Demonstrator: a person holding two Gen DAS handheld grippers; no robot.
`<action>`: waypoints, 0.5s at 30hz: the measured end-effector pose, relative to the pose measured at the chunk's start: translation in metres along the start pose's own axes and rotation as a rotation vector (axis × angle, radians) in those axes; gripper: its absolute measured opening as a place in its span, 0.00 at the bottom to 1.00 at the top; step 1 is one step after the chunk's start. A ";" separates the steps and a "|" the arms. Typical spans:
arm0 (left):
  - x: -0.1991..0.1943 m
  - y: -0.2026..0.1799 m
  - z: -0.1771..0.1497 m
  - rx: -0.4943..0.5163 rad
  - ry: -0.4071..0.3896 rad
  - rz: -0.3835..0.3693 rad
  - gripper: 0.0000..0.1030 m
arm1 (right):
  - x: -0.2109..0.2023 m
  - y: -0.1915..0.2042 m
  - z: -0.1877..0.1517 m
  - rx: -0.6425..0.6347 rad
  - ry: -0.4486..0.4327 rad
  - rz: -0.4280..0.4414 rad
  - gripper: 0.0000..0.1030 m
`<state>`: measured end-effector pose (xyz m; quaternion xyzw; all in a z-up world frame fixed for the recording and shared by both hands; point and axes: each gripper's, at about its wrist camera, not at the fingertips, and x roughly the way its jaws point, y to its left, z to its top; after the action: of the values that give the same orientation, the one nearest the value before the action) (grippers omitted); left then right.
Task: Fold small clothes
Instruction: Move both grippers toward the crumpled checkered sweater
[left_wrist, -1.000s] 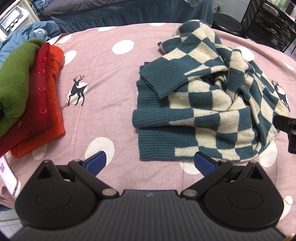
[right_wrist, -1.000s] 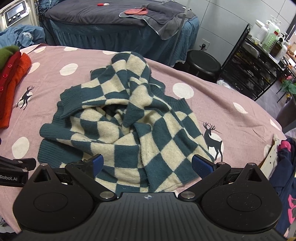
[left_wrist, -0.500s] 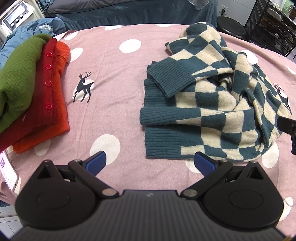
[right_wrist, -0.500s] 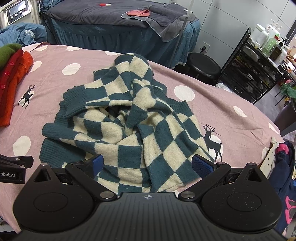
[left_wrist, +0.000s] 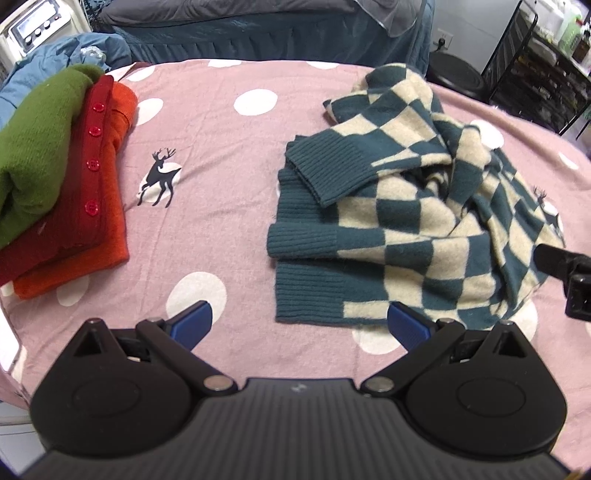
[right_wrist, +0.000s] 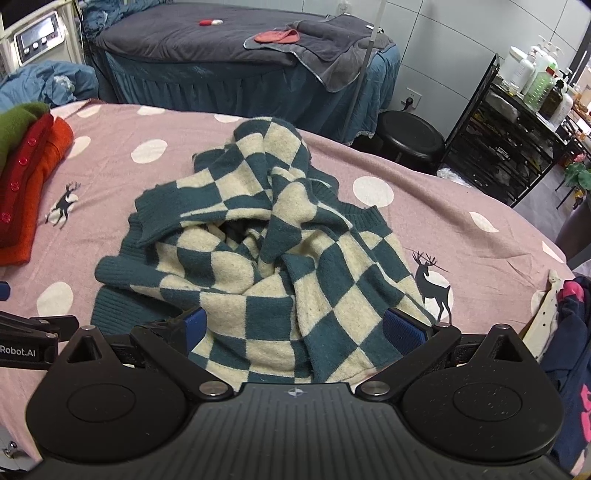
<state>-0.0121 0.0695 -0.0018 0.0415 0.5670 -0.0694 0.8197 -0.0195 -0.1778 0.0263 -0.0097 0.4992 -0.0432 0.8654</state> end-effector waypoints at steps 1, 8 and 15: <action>0.000 0.001 0.000 -0.009 -0.002 -0.012 1.00 | -0.001 -0.001 0.000 0.006 -0.008 0.009 1.00; 0.007 -0.006 -0.004 0.014 0.016 0.007 1.00 | -0.004 -0.007 -0.003 0.025 -0.041 0.043 1.00; 0.010 -0.008 -0.005 -0.005 0.022 -0.019 1.00 | -0.007 -0.019 -0.004 0.066 -0.085 0.069 1.00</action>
<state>-0.0144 0.0622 -0.0128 0.0348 0.5764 -0.0754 0.8129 -0.0276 -0.1957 0.0314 0.0342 0.4602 -0.0290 0.8867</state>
